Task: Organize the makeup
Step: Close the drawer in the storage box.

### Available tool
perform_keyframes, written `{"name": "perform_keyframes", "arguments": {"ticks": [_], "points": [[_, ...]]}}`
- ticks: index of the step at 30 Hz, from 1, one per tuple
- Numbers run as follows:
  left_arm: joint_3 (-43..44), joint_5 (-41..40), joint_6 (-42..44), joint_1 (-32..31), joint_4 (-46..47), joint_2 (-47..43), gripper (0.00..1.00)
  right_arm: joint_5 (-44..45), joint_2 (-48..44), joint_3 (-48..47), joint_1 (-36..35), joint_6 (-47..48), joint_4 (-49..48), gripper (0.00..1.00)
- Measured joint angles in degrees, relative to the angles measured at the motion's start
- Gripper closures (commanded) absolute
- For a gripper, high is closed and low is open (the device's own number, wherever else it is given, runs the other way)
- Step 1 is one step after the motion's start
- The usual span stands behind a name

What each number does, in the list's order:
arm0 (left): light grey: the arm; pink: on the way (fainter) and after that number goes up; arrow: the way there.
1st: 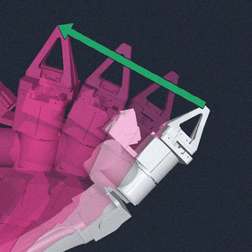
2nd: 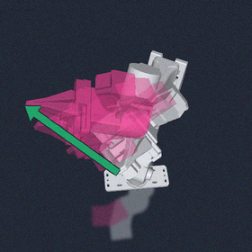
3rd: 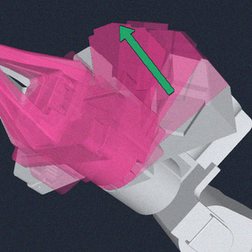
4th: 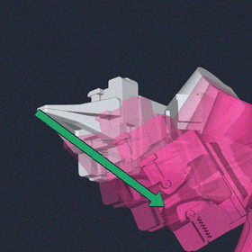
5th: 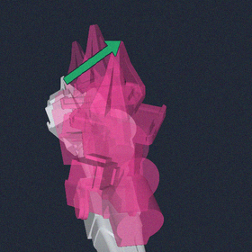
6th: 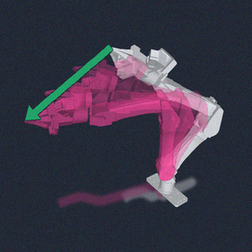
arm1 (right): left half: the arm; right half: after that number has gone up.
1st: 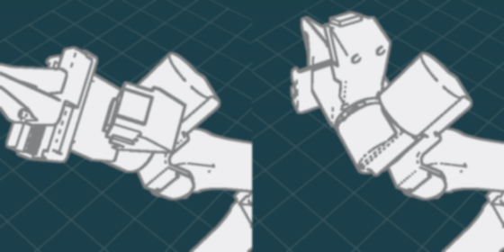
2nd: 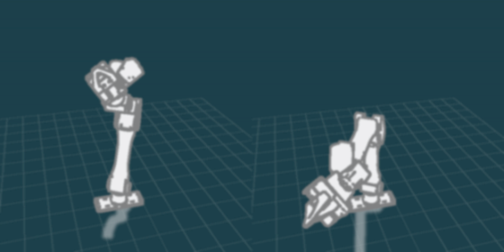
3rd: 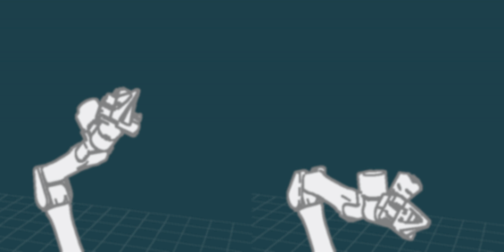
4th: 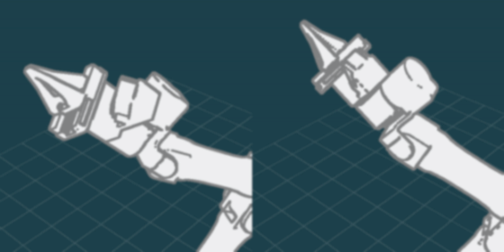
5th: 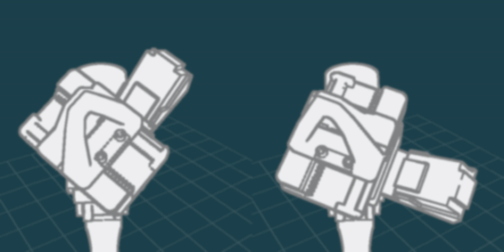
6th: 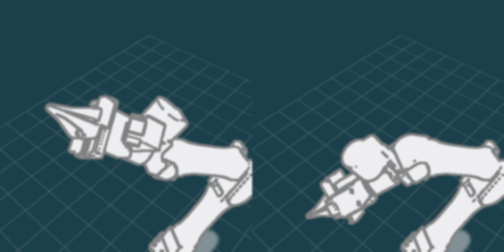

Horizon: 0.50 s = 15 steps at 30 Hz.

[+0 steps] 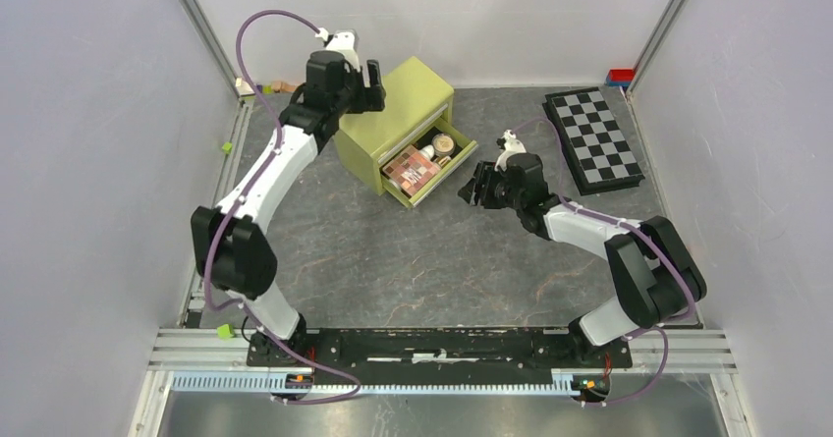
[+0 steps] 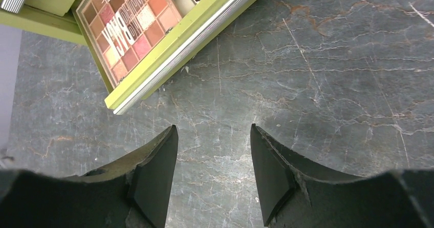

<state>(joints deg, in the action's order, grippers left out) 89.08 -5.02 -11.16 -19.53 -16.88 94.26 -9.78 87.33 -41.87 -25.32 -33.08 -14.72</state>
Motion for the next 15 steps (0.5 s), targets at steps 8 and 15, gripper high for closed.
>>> {"name": "perform_keyframes", "arguments": {"ticks": [8,15], "points": [[9.09,9.73,-0.02,6.88,2.84,11.76,0.13,-2.03,2.54,0.24,0.33,-0.02,-1.7,0.4],[13.03,13.33,-0.02,8.22,3.78,16.85,0.15,-0.15,7.78,-3.34,0.33,0.92,1.4,0.49]]}}
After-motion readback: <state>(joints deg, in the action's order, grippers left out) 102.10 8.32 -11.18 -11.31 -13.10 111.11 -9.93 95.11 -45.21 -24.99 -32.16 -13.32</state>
